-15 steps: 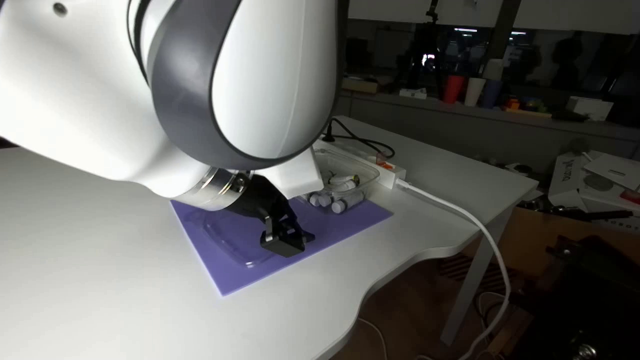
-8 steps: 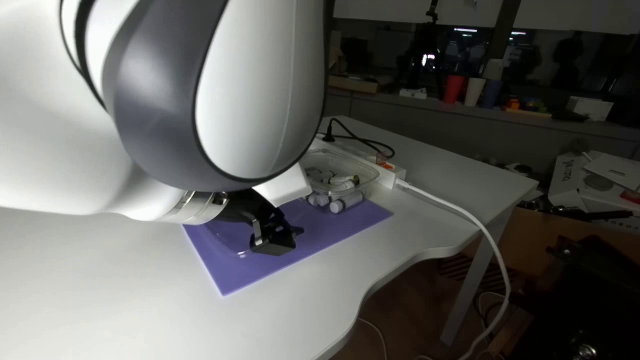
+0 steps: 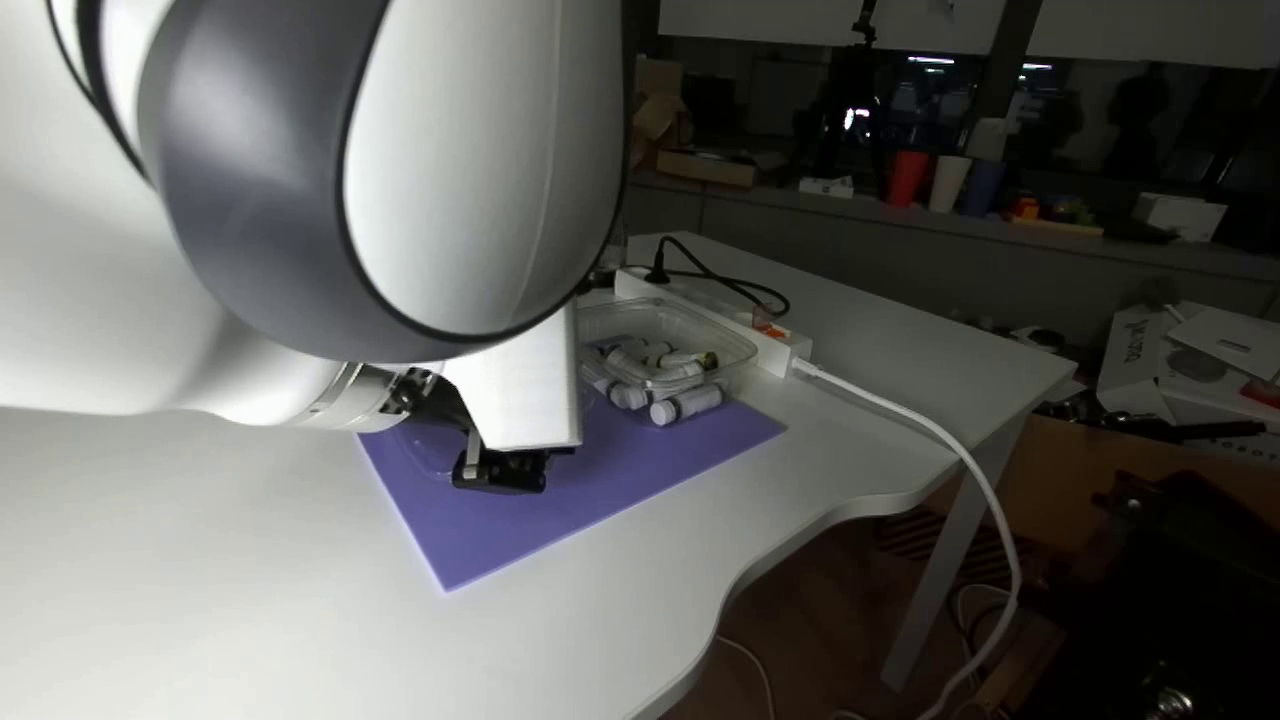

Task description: Close the box

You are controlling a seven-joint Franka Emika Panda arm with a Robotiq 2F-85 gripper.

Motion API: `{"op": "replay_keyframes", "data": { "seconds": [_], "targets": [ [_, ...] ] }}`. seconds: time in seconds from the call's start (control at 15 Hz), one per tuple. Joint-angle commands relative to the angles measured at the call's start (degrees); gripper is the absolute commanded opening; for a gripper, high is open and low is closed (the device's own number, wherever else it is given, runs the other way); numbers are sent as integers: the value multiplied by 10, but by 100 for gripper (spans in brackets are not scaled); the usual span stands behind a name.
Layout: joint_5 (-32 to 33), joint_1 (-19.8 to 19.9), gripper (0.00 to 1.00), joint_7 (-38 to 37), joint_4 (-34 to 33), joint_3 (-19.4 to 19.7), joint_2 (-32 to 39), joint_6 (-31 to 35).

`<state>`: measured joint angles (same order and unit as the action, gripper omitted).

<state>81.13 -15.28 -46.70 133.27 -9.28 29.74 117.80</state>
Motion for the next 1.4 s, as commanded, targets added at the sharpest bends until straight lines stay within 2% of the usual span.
{"op": "replay_keyframes", "data": {
  "seconds": [0.0, 0.27, 0.87, 1.07, 1.33],
  "targets": [
    [8, 6, 100, -101, 2, -7, -15, -13],
    [22, -3, 100, -193, -5, -4, -11, -49],
    [48, -10, 100, -180, -74, -16, 63, -96],
    [41, -3, 100, -186, -95, -27, 81, -79],
    [16, 7, 100, -248, -102, -41, 65, -33]
  ]
}}
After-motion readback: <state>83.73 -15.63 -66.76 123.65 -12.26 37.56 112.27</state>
